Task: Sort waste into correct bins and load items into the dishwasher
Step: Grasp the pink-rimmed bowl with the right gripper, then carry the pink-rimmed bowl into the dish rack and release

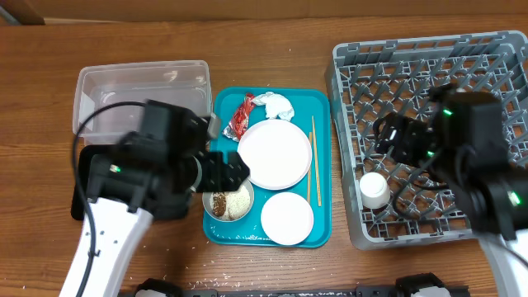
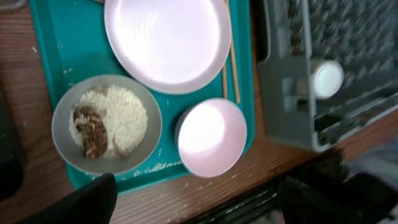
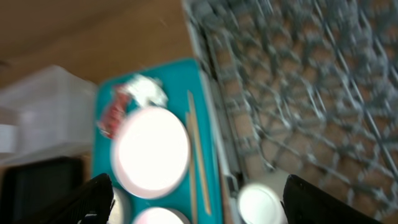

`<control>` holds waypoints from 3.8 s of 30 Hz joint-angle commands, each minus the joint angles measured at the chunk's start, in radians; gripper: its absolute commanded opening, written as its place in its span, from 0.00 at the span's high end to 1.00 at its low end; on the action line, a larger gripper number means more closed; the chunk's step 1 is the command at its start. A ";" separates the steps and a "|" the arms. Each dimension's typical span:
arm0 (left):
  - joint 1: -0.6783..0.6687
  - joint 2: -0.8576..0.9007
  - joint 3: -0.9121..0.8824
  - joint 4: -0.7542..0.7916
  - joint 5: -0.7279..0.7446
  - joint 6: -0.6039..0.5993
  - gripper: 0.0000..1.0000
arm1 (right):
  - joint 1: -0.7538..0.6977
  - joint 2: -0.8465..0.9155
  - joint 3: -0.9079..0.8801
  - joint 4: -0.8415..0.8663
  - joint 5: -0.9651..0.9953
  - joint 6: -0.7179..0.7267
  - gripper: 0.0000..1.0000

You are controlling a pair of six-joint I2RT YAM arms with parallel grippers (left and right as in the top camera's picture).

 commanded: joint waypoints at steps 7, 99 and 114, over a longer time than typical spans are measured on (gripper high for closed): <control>-0.429 0.075 -0.099 0.005 -0.488 -0.369 0.27 | 0.006 -0.030 0.013 -0.021 -0.080 -0.016 0.22; -0.187 0.025 0.407 -0.282 -0.727 -0.328 0.00 | -0.058 0.599 -0.174 0.353 1.168 0.115 0.96; -0.187 0.025 0.407 -0.282 -0.727 -0.328 0.00 | 0.089 0.639 -0.174 0.282 1.201 0.116 0.96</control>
